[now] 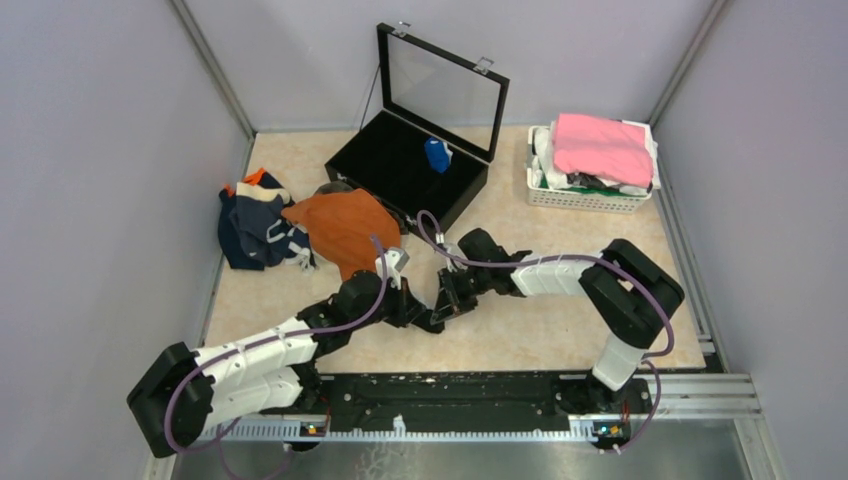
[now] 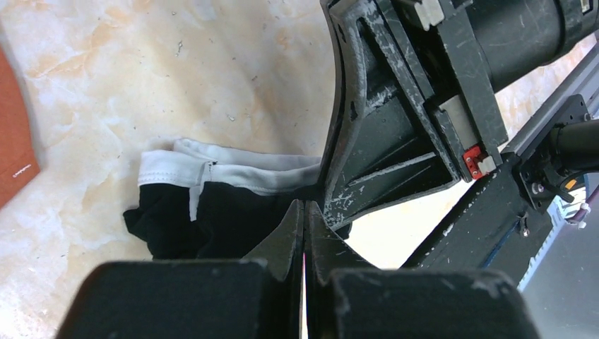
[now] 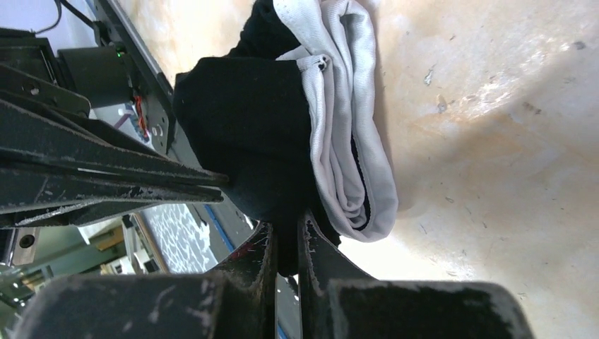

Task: Roll the underwear
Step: Roll the underwear to the center of the board.

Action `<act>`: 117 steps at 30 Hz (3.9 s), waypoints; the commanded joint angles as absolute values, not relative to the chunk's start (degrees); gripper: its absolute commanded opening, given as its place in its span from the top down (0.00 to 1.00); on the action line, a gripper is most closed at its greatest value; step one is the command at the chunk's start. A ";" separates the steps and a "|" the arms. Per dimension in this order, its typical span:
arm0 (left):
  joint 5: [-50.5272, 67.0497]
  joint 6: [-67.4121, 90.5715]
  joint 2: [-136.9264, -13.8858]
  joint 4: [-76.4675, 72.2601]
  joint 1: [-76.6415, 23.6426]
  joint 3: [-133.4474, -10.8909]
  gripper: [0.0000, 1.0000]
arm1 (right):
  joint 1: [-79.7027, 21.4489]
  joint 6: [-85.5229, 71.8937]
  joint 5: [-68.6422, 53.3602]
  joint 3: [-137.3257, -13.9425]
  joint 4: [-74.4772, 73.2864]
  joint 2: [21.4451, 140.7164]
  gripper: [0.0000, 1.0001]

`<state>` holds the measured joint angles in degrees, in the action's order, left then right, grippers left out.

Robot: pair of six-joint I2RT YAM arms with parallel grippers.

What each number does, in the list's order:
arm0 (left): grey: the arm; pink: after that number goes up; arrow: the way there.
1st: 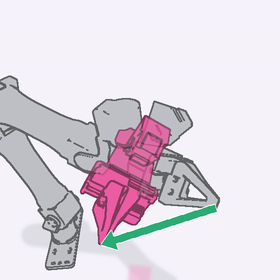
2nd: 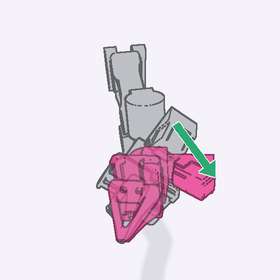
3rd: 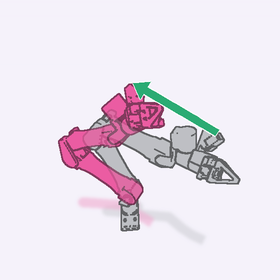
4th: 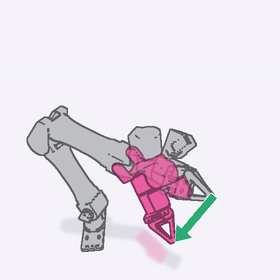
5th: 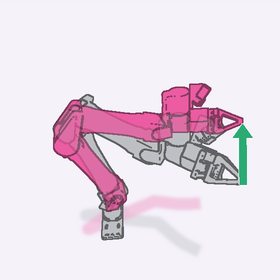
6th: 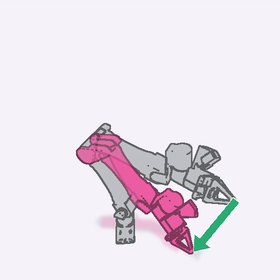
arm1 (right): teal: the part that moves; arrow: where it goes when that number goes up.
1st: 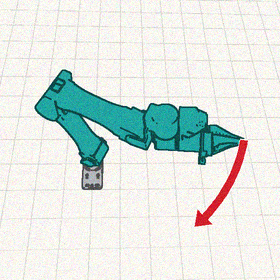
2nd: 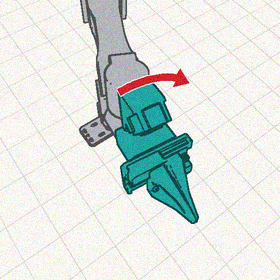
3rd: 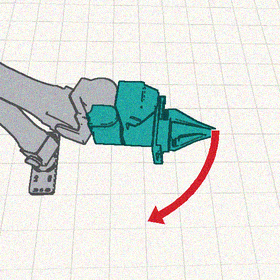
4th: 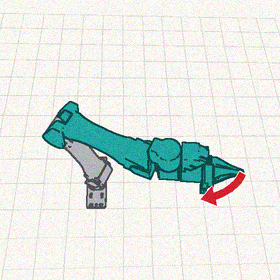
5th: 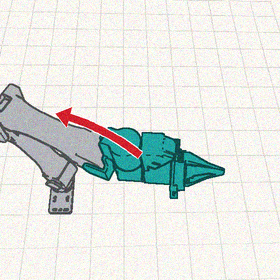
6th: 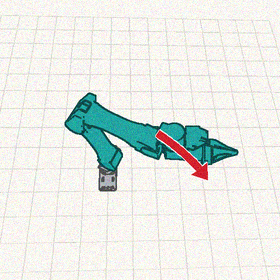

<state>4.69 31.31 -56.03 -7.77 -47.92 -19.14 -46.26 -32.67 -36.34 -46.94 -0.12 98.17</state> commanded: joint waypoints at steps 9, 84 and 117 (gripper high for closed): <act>4.29 29.79 -56.53 -10.95 -47.80 -19.39 1.00 | -43.77 -36.61 -34.81 -48.45 1.67 100.88 0.95; -7.97 35.20 -69.05 -14.04 -47.72 -15.22 1.00 | -27.45 -22.71 -12.82 -42.28 1.79 74.75 0.01; -7.57 34.71 -71.73 -15.28 -47.73 -16.20 1.00 | -42.71 -7.84 -39.54 -50.88 9.82 104.03 0.10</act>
